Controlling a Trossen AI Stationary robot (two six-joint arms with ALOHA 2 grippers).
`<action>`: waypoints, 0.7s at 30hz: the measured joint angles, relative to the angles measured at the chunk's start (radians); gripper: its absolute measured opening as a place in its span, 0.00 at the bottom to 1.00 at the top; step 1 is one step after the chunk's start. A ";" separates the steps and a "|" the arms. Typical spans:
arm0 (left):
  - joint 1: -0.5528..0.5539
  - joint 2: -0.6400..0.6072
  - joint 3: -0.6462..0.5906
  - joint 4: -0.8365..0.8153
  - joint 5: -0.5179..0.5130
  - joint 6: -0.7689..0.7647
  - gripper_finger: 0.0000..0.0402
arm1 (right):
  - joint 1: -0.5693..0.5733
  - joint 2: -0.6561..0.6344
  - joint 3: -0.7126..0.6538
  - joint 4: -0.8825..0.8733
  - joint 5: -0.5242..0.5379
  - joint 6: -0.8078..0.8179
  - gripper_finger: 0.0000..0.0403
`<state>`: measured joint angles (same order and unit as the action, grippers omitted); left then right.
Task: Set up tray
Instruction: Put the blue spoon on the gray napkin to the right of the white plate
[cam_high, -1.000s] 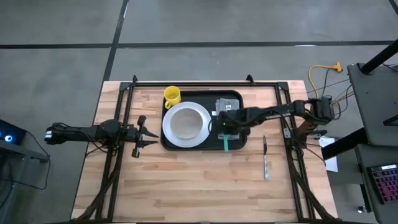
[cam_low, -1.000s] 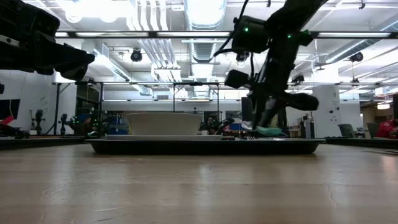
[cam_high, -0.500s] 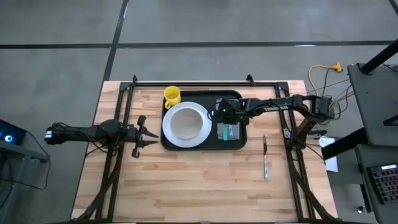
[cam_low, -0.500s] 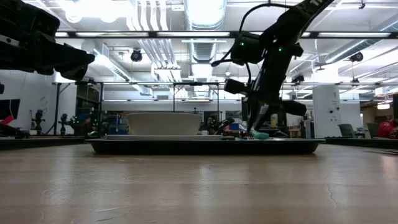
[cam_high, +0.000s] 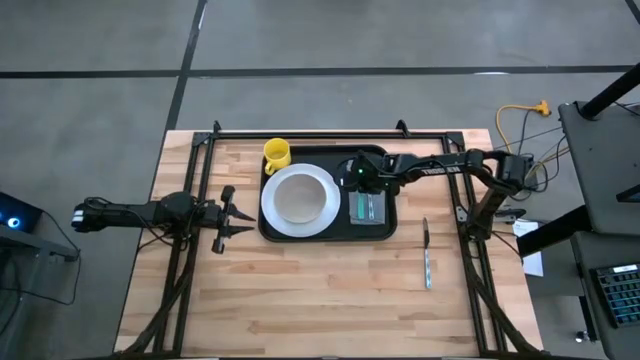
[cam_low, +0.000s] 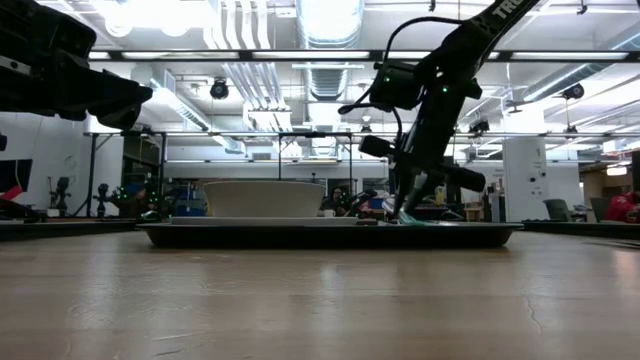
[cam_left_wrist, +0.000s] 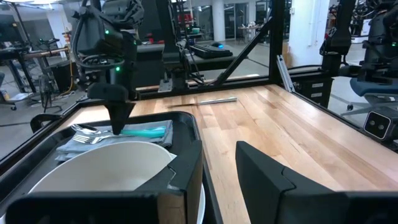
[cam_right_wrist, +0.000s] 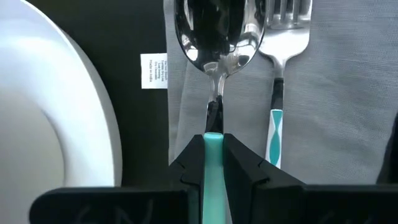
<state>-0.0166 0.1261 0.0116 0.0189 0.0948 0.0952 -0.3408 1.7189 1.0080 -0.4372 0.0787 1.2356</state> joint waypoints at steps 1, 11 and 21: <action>0.000 0.000 0.000 0.000 0.000 0.000 0.21 | 0.000 0.000 0.000 0.002 0.000 -0.001 0.06; 0.000 0.000 0.000 0.000 0.000 0.000 0.21 | -0.001 0.001 0.000 0.003 0.003 -0.017 0.06; 0.000 0.000 0.000 0.000 0.000 0.000 0.21 | 0.000 0.086 0.001 0.038 -0.005 -0.034 0.06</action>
<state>-0.0162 0.1261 0.0117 0.0185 0.0944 0.0952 -0.3412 1.8046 1.0095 -0.3996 0.0738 1.2012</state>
